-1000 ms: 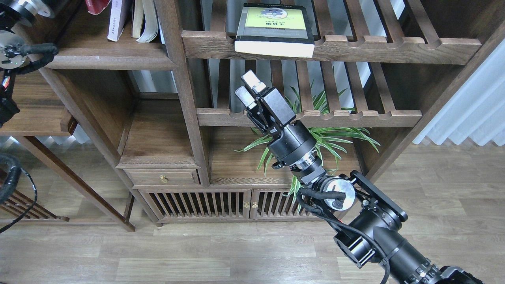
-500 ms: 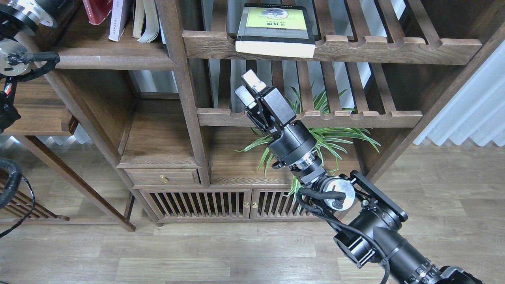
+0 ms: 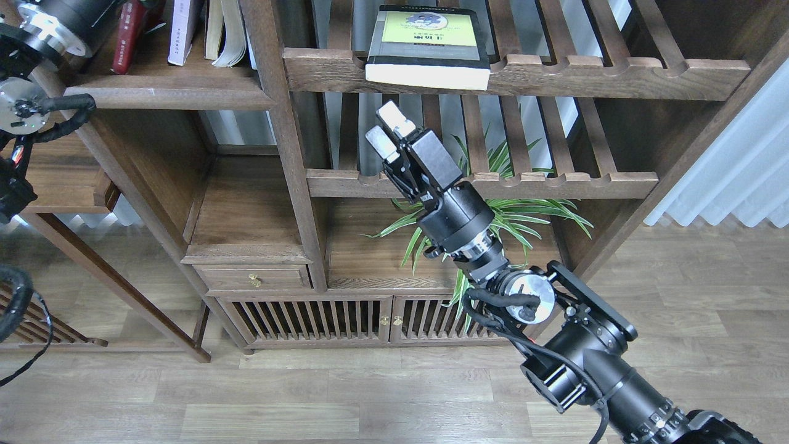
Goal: Organize books on shelf
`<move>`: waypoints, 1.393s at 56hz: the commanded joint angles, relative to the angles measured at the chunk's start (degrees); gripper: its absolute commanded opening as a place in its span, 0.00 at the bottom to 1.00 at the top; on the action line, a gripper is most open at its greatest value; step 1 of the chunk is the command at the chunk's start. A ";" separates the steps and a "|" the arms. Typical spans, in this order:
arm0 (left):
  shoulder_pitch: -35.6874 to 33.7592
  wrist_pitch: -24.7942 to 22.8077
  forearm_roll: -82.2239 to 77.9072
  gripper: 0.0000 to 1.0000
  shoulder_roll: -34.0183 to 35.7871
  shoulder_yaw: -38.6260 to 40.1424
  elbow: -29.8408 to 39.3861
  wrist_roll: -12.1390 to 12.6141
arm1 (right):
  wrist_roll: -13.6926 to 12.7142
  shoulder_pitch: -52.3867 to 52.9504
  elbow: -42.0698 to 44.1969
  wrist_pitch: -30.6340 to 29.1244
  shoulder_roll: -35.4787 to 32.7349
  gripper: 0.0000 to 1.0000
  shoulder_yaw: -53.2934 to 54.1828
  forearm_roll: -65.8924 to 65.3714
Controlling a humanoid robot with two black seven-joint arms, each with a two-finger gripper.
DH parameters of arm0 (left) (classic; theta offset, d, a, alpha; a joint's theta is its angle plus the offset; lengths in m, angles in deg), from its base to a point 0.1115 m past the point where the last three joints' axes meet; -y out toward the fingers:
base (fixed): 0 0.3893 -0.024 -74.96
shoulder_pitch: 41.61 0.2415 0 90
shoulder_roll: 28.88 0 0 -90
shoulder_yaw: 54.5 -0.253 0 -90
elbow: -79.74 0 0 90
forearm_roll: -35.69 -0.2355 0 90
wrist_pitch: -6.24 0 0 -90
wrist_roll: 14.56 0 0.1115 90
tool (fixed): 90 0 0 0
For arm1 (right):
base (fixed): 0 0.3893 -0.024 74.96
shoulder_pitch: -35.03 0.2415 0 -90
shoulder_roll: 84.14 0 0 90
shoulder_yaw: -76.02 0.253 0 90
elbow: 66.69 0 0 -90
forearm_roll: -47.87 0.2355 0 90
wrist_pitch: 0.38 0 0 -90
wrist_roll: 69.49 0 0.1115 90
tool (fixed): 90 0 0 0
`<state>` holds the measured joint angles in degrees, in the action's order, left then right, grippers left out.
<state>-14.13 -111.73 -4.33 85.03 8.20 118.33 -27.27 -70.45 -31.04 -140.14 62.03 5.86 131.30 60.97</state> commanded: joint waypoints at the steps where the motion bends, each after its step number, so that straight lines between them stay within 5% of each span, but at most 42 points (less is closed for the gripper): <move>1: 5.90 -0.02 3.36 0.90 5.87 0.66 9.82 0.32 | 0.35 -0.11 0.06 2.10 0.00 1.00 0.00 0.00; 23: 22.96 -0.02 10.40 1.00 13.88 8.48 32.51 0.93 | 3.78 1.91 0.15 9.84 0.00 1.00 -0.09 0.00; 39: 31.58 -0.02 11.37 1.00 14.06 16.22 32.51 2.87 | 6.50 5.78 0.15 13.27 0.00 1.00 1.22 0.09; 67: 38.79 -0.02 15.06 1.00 14.06 18.16 32.34 2.95 | 7.21 5.78 0.50 19.77 0.00 0.98 4.74 0.09; 78: 41.95 -0.02 15.15 1.00 13.88 18.24 32.25 2.87 | 10.63 5.69 0.59 20.04 0.00 0.73 5.54 0.17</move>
<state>26.42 -111.76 10.79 99.09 26.47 150.58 -24.31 -61.14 -25.13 -139.49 82.09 5.86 136.61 61.07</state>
